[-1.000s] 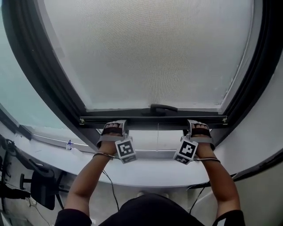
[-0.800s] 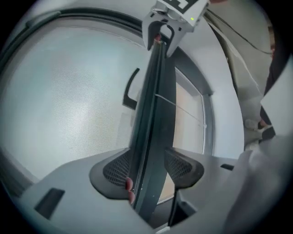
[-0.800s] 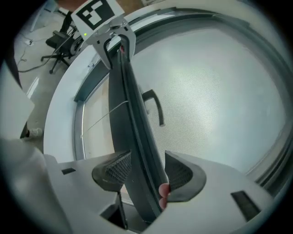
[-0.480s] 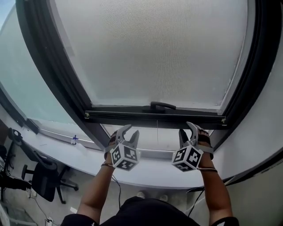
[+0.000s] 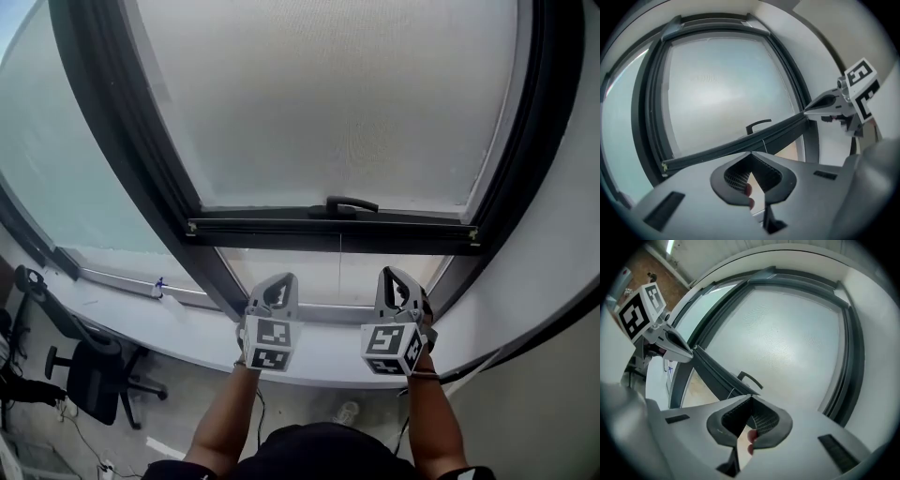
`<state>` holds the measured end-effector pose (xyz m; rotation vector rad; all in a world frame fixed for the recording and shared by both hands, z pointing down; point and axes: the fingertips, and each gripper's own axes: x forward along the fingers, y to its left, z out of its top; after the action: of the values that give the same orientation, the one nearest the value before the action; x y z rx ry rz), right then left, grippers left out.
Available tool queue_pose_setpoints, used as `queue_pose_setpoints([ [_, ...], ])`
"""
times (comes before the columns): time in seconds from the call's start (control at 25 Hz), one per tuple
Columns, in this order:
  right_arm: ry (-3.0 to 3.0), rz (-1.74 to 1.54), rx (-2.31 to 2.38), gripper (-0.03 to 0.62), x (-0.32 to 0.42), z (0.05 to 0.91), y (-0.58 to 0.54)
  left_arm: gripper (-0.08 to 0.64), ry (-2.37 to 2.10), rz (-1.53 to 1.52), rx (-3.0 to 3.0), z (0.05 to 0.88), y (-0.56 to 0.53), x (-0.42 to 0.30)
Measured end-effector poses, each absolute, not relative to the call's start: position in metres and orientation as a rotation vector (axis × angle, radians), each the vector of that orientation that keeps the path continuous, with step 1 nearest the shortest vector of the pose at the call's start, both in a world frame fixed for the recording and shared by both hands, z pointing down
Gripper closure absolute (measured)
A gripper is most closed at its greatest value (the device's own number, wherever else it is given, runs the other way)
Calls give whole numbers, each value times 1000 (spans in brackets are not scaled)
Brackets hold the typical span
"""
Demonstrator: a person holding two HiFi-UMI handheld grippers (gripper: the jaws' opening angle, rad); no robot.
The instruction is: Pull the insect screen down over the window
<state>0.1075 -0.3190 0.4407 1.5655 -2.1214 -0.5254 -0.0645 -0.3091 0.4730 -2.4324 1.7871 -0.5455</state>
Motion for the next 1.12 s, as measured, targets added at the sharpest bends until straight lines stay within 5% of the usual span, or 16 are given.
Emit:
queue_pose_setpoints([
  [1.12,-2361,-173,1823,586,33,464,-69,557,1760,-153,-2650,480,-78,-121],
])
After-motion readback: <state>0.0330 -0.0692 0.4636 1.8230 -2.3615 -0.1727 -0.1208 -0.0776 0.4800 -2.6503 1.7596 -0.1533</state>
